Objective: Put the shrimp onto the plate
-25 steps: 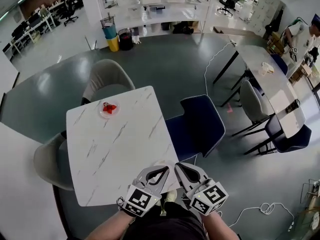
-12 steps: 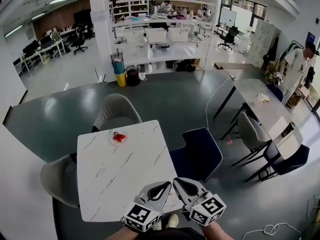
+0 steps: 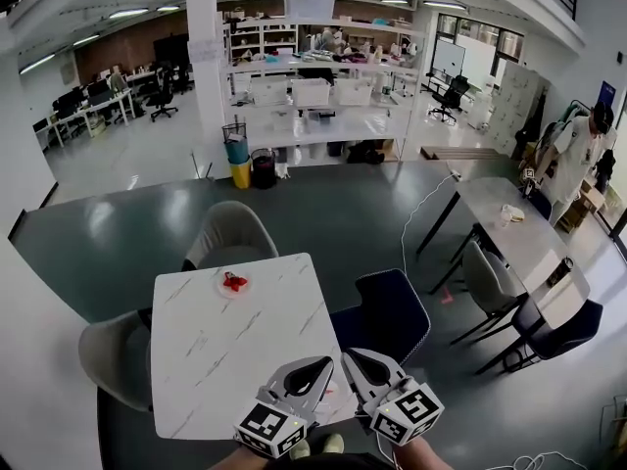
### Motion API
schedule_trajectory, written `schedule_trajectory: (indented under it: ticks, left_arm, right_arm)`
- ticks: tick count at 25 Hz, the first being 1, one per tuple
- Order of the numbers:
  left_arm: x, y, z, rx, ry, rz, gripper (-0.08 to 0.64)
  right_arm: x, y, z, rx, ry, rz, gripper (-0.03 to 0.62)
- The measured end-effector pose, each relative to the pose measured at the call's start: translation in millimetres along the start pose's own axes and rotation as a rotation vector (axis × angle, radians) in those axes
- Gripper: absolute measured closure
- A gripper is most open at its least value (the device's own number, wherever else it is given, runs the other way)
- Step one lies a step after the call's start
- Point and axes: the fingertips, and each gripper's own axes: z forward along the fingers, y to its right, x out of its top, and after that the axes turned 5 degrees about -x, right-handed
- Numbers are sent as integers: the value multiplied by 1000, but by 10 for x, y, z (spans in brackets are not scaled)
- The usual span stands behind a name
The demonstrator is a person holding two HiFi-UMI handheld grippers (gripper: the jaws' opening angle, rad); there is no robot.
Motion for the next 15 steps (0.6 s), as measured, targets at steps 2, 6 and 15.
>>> schedule_trajectory:
  ticks: [2, 6, 15]
  left_arm:
    - [-15, 2, 23, 4, -2, -2, 552]
    - [-11, 31, 53, 1, -1, -11, 552]
    - [-42, 10, 76, 2, 1, -50, 552]
  right_arm:
    - [12, 12, -9, 9, 8, -1, 591]
    - [50, 31, -29, 11, 20, -2, 591]
    - [45, 52, -9, 16, 22, -2, 591]
